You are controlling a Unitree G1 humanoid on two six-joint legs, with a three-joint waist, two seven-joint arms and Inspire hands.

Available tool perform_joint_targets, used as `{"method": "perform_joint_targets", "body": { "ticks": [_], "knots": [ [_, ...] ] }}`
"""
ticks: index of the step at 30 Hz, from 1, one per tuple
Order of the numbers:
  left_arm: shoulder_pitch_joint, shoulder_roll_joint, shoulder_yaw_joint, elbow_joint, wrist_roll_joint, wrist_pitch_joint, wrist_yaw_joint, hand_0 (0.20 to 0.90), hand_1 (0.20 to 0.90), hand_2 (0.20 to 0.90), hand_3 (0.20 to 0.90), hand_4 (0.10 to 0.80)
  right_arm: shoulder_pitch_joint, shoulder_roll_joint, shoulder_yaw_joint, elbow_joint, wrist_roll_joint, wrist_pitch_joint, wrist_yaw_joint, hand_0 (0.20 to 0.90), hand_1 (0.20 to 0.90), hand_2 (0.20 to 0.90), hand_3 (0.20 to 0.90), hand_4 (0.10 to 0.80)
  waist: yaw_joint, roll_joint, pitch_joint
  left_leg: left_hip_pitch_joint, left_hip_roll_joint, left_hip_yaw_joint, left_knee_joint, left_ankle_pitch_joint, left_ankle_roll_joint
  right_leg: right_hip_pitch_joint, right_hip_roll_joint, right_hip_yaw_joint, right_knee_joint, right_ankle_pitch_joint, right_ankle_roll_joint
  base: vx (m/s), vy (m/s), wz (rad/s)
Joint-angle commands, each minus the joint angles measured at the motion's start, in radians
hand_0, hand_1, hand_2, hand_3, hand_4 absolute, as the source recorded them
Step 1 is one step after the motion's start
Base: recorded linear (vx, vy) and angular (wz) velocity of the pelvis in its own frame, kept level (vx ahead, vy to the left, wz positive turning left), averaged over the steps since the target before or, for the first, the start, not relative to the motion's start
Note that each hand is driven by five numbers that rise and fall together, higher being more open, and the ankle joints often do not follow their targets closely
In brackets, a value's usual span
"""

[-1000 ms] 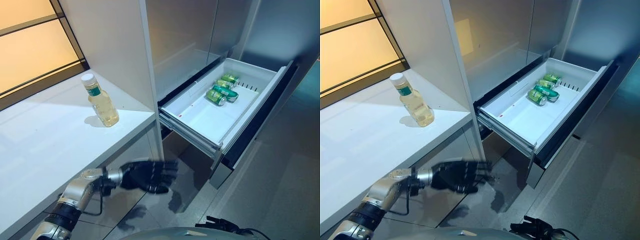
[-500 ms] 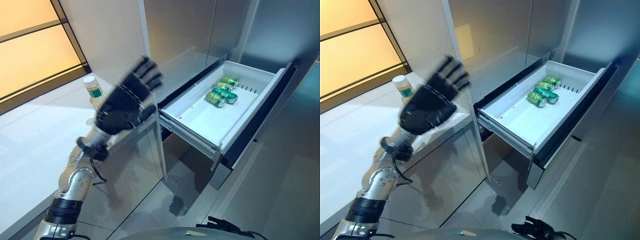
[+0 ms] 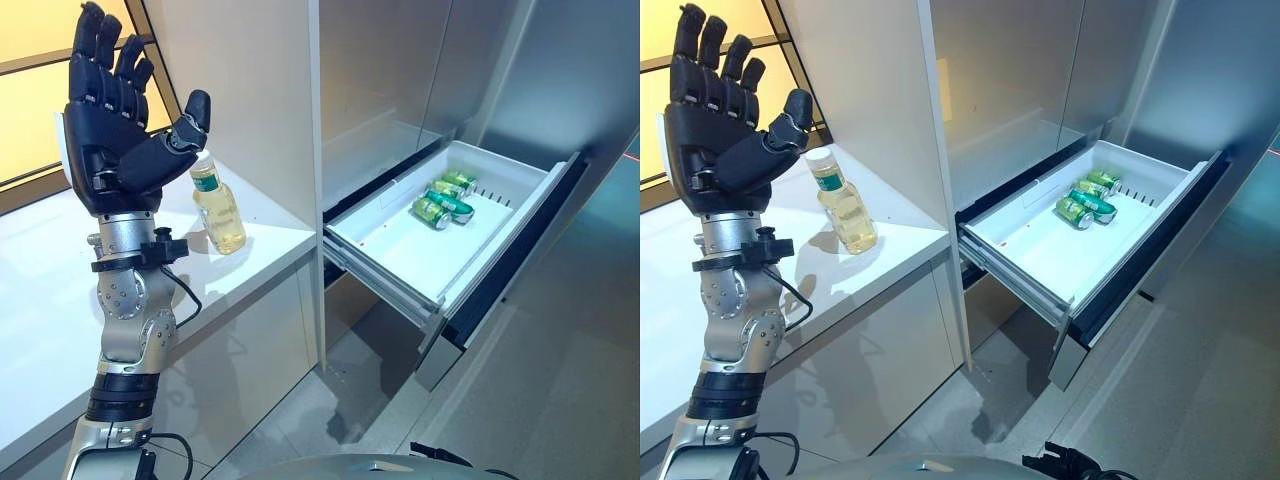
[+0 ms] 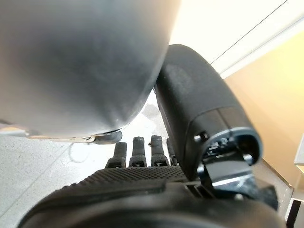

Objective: Put drinks into fridge and close the fridge

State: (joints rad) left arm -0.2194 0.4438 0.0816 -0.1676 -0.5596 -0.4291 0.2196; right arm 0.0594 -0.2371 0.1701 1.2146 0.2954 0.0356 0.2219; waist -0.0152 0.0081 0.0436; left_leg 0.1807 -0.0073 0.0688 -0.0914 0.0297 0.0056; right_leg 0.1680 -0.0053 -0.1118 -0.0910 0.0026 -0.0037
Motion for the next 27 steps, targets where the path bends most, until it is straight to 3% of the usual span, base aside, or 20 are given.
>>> {"method": "perform_joint_targets", "body": {
  "ticks": [1,10,27],
  "knots": [
    [-0.181,0.021,0.004,0.036,0.046,-0.004,0.06,0.9,0.9,0.9,0.9,0.8,-0.005,0.037,0.052,0.023,0.007,0.014,0.009,0.9,0.9,0.9,0.9,0.8,-0.023,-0.003,-0.006,0.012,-0.014,0.011,0.004,-0.099,0.028,-0.023,-0.019,-0.029,0.102,-0.078,0.048,0.0,0.0,0.0],
    [-0.197,0.052,-0.011,0.145,0.142,0.065,0.117,0.9,0.9,0.9,0.9,0.8,-0.003,0.029,0.043,0.014,-0.006,0.024,0.016,0.9,0.9,0.9,0.9,0.8,-0.032,-0.008,-0.003,0.017,-0.012,0.028,0.004,-0.1,0.026,-0.021,-0.02,-0.024,0.108,-0.079,0.054,0.0,0.0,0.0],
    [-0.157,0.077,-0.066,0.266,0.305,0.111,0.105,0.9,0.9,0.9,0.9,0.8,-0.003,0.02,0.027,0.001,-0.029,0.042,0.027,0.9,0.9,0.9,0.9,0.8,-0.033,-0.005,0.009,0.022,-0.015,0.038,0.01,-0.102,0.028,-0.02,-0.021,-0.023,0.118,-0.082,0.058,0.001,0.0,0.0]
  ]
}}
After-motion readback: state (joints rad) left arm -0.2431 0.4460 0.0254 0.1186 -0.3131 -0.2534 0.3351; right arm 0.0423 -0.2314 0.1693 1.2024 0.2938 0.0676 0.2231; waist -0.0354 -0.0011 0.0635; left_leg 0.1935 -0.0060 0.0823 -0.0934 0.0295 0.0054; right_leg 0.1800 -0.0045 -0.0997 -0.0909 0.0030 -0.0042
